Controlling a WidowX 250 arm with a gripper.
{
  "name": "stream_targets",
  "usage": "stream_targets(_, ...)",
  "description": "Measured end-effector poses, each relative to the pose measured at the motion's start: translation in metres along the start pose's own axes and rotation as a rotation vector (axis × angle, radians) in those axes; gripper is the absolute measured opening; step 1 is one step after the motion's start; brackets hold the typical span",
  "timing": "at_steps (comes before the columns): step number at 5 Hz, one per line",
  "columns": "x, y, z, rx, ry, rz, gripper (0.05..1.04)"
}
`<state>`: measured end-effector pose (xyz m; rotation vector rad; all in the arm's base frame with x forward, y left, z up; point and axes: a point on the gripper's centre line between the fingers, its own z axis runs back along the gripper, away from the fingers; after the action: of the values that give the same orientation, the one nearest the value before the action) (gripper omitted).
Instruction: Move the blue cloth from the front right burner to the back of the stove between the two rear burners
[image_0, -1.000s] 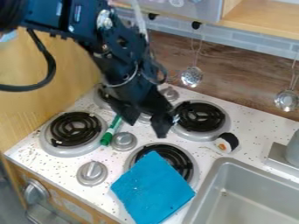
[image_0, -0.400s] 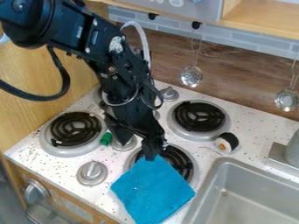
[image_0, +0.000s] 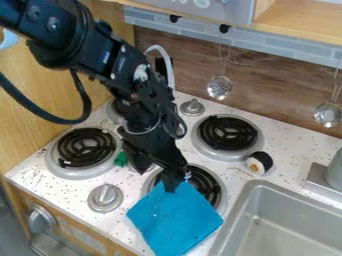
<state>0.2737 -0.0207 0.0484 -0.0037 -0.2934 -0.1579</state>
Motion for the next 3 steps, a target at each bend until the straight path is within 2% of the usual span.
stream_targets(3, 0.006, 0.003, -0.033, 0.019, 0.017, -0.004, 0.992)
